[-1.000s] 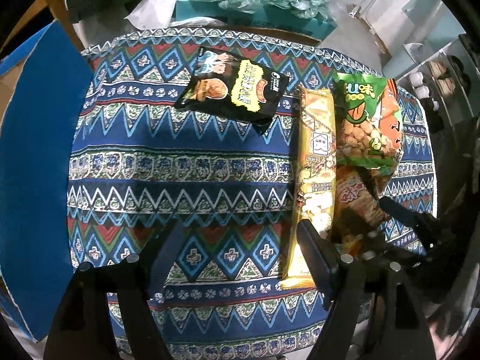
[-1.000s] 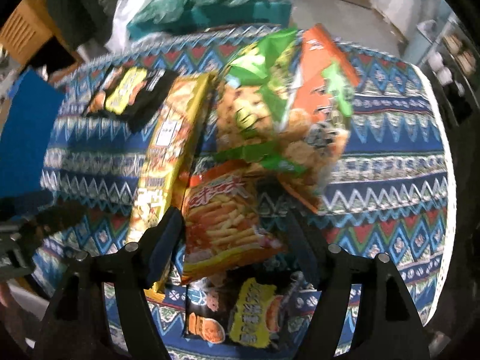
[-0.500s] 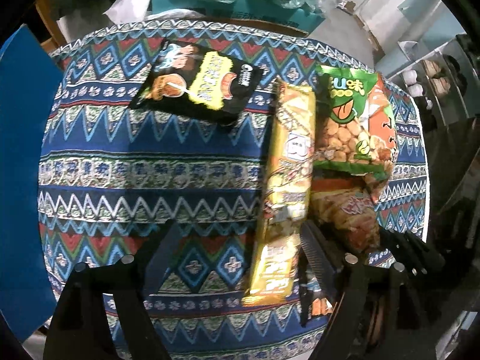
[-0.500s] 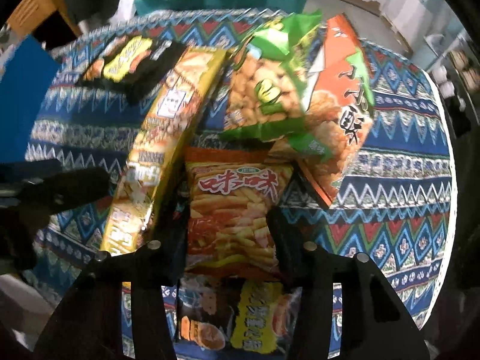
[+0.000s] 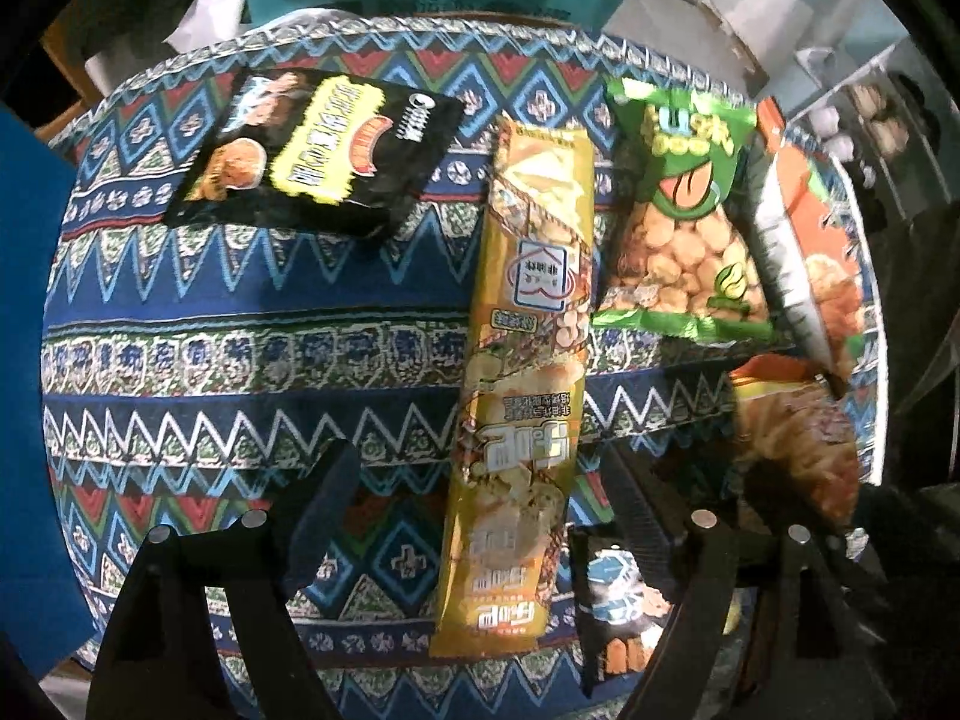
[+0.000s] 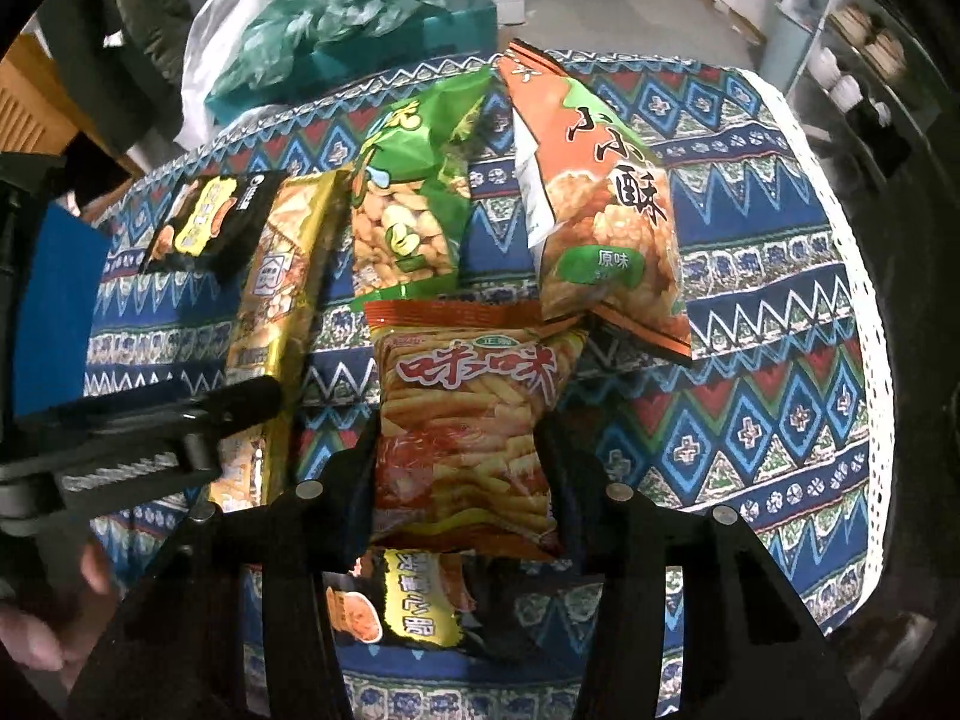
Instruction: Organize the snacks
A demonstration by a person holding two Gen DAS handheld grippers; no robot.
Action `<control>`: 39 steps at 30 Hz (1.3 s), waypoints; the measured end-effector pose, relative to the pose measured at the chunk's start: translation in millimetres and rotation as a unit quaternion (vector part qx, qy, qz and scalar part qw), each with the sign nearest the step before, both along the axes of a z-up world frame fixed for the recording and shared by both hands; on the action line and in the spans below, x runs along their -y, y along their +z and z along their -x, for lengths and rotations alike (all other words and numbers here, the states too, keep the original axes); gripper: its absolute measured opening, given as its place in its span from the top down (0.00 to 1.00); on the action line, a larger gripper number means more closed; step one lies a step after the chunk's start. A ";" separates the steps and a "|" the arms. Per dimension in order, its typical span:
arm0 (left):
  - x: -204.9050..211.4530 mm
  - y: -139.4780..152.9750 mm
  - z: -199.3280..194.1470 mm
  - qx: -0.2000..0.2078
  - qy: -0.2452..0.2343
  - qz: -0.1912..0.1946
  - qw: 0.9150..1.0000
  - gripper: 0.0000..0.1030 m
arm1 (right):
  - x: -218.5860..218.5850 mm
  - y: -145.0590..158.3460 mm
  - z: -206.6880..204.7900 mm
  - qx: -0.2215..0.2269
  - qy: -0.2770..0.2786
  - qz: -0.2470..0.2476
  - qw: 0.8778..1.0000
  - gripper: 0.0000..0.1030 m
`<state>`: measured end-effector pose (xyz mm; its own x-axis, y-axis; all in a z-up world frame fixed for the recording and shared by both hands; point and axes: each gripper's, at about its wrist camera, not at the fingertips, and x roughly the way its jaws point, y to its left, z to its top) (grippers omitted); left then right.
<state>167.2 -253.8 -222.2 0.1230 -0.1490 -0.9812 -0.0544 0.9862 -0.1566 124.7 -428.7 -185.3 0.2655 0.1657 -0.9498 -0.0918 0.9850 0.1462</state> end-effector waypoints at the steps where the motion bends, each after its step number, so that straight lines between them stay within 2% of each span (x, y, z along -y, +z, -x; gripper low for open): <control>1: 3.7 -2.2 -1.2 0.000 -0.002 -0.002 1.000 0.19 | 3.6 1.2 2.3 0.000 -0.001 0.000 1.000 0.54; 3: 8.3 -5.7 -2.7 0.006 -0.009 -0.005 1.000 0.19 | -2.3 0.4 0.2 0.001 0.000 0.000 1.000 0.54; 5: 11.4 -6.8 -2.9 0.016 -0.014 -0.003 1.000 0.25 | -3.0 0.6 -0.3 0.001 0.002 0.002 1.000 0.54; 7: 12.6 -8.4 -1.9 0.019 -0.015 -0.002 1.000 0.52 | -8.2 -1.3 -2.4 0.003 0.003 0.002 1.000 0.54; 9: 5.7 -9.0 0.0 0.015 -0.022 0.023 0.999 0.68 | -11.9 -1.5 -3.4 0.004 0.005 0.001 1.000 0.53; 13: -5.9 -3.2 5.6 0.037 -0.028 0.003 0.999 0.69 | -15.7 0.3 -3.2 0.008 0.005 0.003 1.000 0.53; 22: -31.2 28.7 25.2 0.070 -0.031 0.000 0.997 0.70 | -26.0 10.7 -3.0 0.021 0.010 0.006 1.000 0.54; 39: -84.7 91.4 74.5 0.127 -0.009 0.035 0.991 0.70 | -68.3 33.6 6.5 0.042 0.038 0.000 0.998 0.54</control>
<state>92.7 -169.1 -130.9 0.3618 -0.2194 -0.9061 0.0131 0.9730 -0.2304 118.2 -360.3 -151.7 0.3304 0.1894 -0.9247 -0.1785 0.9745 0.1358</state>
